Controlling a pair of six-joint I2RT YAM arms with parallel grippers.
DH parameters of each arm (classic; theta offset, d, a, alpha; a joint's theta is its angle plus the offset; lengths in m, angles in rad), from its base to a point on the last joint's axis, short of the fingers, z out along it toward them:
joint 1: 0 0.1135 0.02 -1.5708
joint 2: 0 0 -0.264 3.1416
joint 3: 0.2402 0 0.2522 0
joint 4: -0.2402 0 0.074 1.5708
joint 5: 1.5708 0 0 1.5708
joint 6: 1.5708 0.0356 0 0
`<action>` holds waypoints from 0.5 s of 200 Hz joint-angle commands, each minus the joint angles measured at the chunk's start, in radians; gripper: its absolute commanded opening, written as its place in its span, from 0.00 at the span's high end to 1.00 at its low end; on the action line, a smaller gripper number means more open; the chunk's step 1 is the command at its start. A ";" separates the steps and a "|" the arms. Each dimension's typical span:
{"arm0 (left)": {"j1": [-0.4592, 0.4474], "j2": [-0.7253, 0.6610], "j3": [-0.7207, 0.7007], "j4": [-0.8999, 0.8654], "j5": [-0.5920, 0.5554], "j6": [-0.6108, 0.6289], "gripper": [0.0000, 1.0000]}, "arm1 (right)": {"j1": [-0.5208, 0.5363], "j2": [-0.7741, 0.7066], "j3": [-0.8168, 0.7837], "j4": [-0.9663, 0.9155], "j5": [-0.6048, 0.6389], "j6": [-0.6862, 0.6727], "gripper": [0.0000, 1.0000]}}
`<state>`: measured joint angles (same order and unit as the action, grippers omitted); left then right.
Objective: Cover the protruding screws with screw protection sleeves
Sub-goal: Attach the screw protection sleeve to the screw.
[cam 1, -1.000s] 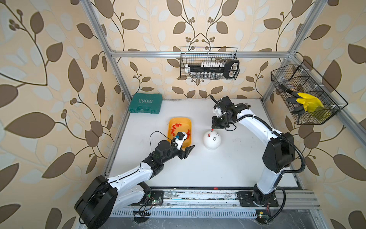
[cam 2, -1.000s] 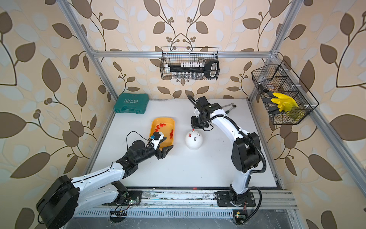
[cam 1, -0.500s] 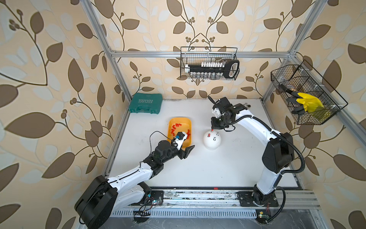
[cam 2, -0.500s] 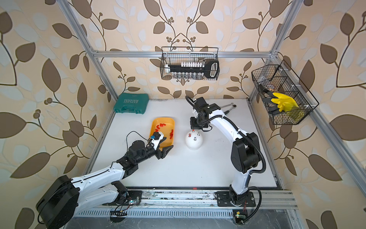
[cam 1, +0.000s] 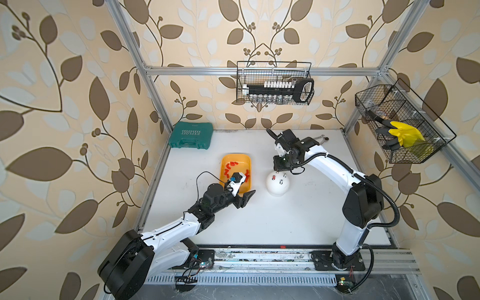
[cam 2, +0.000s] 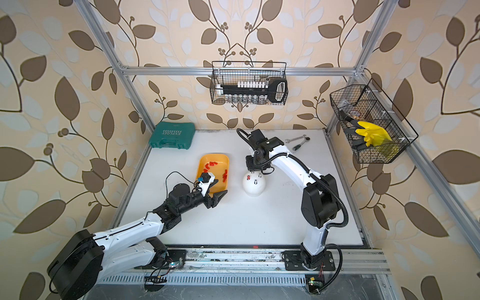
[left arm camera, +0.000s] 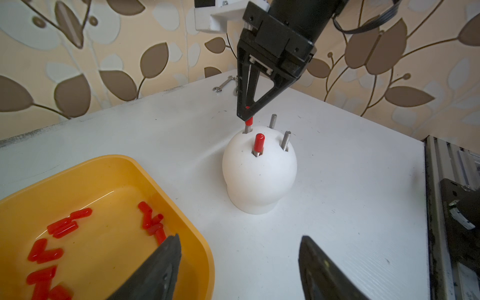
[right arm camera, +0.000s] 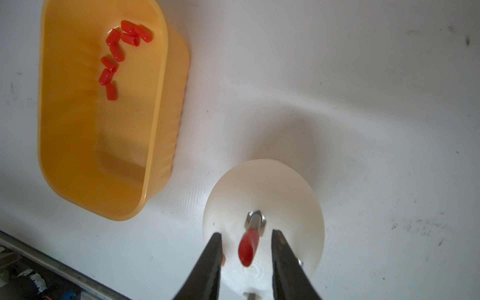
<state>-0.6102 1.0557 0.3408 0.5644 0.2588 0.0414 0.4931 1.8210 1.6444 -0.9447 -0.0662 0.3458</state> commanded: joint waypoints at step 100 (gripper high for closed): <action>-0.011 0.020 0.043 0.017 0.023 0.009 0.26 | -0.182 -0.064 -0.182 0.194 -0.366 0.034 0.44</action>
<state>-0.6102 1.0653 0.3466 0.5610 0.2615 0.0422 0.3122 1.7657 1.5181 -0.8104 -0.3386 0.3775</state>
